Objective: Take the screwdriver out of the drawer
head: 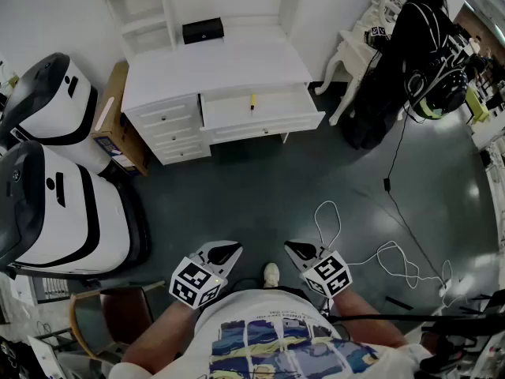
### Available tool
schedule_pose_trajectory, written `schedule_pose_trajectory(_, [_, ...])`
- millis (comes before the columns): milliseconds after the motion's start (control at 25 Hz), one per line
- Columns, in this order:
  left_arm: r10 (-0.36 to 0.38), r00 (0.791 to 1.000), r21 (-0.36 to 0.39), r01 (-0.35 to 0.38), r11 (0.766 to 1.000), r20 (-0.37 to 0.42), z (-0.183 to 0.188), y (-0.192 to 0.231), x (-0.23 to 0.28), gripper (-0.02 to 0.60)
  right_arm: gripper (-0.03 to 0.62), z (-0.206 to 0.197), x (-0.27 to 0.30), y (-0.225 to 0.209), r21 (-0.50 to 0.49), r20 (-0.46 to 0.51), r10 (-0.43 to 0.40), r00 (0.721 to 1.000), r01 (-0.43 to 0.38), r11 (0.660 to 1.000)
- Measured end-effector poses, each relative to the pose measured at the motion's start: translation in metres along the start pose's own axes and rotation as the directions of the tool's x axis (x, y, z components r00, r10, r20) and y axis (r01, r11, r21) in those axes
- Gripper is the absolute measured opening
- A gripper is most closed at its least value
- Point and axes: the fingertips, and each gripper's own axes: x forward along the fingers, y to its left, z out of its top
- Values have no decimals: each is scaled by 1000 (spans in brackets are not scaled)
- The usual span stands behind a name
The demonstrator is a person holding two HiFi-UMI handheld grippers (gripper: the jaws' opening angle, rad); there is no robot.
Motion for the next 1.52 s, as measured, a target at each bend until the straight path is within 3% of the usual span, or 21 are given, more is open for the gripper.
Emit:
schedule_pose_trajectory(200, [44, 999, 52, -44, 998, -3, 25, -18, 43, 12, 25, -10, -25, -47, -15, 12, 16, 1000, -16, 1000])
schedule_pose_trajectory(480, [122, 993, -31, -121, 992, 12, 42, -20, 60, 14, 25, -21, -33, -81, 2, 2, 73, 997, -73, 997])
schedule_pose_trajectory(640, [141, 990, -43, -141, 989, 3, 44, -6, 65, 14, 25, -18, -17, -98, 29, 6, 76, 997, -76, 997])
schedule_pose_trajectory(960, [102, 994, -49, -99, 994, 49, 75, 77, 86, 14, 45, 39, 41, -138, 50, 0, 34, 999, -34, 998])
schedule_pose_trajectory(1080, [69, 995, -34, -67, 997, 70, 97, 119, 86, 14, 100, 73, 73, -152, 54, -6, 3, 1000, -3, 999])
schedule_pose_trajectory(1320, [19, 996, 18, -21, 1000, 92, 122, 182, 76, 14, 100, 128, 132, -190, 82, -22, -61, 998, 63, 995])
schedule_pose_trajectory(1520, [67, 993, -28, -64, 998, 96, 116, 233, 59, 14, 100, 149, 176, -228, 127, -57, -111, 992, 117, 985])
